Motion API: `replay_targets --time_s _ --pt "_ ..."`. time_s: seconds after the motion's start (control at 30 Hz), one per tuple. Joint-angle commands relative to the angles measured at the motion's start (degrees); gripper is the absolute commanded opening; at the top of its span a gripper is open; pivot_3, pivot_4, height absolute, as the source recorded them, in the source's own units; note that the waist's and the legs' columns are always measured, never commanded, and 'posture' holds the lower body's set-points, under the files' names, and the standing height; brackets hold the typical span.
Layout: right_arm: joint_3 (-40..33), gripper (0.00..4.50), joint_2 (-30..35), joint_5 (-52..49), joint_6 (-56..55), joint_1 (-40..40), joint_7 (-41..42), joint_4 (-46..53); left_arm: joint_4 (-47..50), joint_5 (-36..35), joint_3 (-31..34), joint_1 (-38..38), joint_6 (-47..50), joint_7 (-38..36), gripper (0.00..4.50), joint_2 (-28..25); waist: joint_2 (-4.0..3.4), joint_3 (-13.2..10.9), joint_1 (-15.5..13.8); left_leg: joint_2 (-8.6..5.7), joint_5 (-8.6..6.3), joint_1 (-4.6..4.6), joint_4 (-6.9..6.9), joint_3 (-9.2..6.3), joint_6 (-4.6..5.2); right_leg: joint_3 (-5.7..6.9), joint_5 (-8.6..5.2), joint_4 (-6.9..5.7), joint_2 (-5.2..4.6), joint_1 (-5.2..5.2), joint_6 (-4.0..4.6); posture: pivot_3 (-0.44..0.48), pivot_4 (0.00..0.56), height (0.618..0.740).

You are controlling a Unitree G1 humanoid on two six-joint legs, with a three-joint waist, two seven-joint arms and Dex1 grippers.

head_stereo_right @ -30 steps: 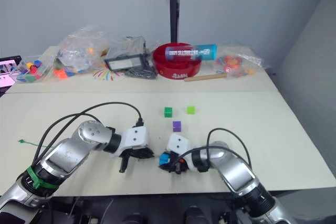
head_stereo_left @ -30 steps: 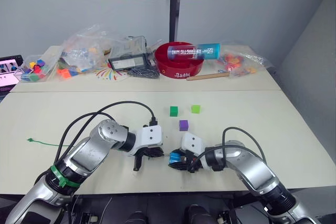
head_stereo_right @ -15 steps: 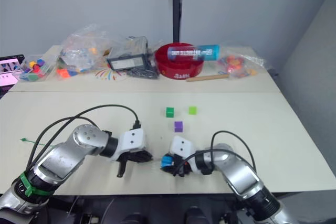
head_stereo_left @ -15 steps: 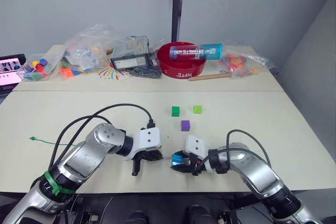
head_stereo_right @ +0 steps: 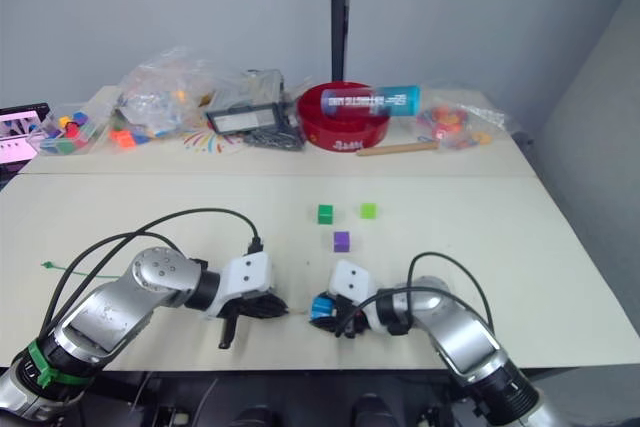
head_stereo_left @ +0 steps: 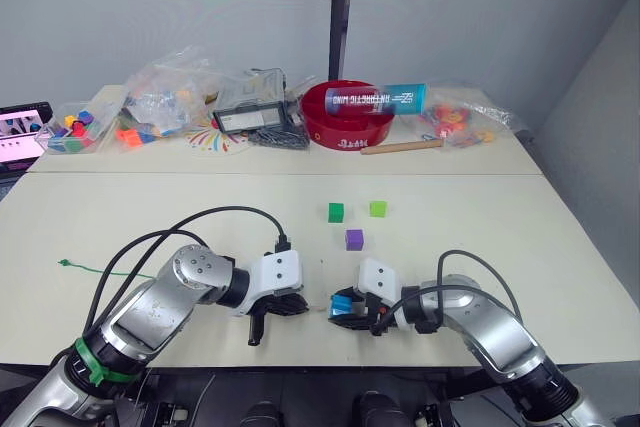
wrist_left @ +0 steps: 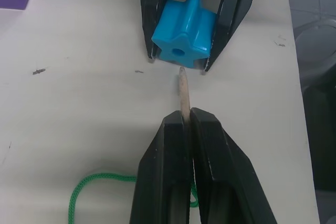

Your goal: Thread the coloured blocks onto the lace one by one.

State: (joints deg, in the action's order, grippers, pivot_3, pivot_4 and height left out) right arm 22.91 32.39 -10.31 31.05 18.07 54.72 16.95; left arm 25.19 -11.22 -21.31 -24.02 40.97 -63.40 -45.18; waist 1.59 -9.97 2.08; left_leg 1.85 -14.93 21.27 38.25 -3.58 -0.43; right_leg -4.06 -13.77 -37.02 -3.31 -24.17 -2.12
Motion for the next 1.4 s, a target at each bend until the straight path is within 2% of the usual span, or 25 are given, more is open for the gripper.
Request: replay_targets --time_s 0.03,0.6,0.9,1.17,1.4 --pt "1.1 1.36 1.2 1.6 2.1 0.0 -0.4 -0.4 1.7 -0.6 1.2 0.1 -1.4 0.2 0.0 -0.4 0.0 0.0 0.0 0.0 0.0 0.0 0.0 0.0 0.0 0.0 0.0 0.0 0.0 0.0 0.0 0.0 0.15 0.731" --pt "3.3 1.36 1.5 2.4 4.8 1.6 -1.5 1.4 1.5 -0.4 -0.3 -1.7 -1.6 1.0 0.0 1.3 0.0 0.0 0.2 0.01 0.0 -0.01 0.0 0.0 0.0 0.0 0.0 -0.01 0.01 0.0 0.0 0.0 0.15 0.731" --pt "5.1 1.36 -0.1 2.5 10.1 3.7 -3.8 3.9 1.3 -0.4 -1.6 -2.6 -1.7 1.1 0.0 2.2 0.0 0.0 0.4 0.02 0.0 -0.03 0.0 -0.01 0.0 0.0 0.0 -0.04 0.03 -0.01 0.01 0.0 0.15 0.731" --pt "5.8 1.36 -1.8 2.4 14.3 6.2 -5.0 4.3 -2.8 -0.9 -3.3 -4.7 -2.7 1.3 0.0 7.4 0.01 0.0 0.3 0.0 0.0 -0.09 0.02 -0.01 0.0 0.0 0.01 -0.05 0.03 0.06 0.01 0.0 0.15 0.731" --pt "5.2 1.36 -3.0 2.4 14.2 6.3 -5.5 4.7 -5.9 -4.4 -0.4 -3.2 -4.9 -0.8 0.0 11.9 0.09 0.1 0.2 0.0 0.0 -0.12 0.04 -0.01 0.0 0.0 0.01 -0.05 0.01 0.11 0.01 0.0 0.15 0.731"
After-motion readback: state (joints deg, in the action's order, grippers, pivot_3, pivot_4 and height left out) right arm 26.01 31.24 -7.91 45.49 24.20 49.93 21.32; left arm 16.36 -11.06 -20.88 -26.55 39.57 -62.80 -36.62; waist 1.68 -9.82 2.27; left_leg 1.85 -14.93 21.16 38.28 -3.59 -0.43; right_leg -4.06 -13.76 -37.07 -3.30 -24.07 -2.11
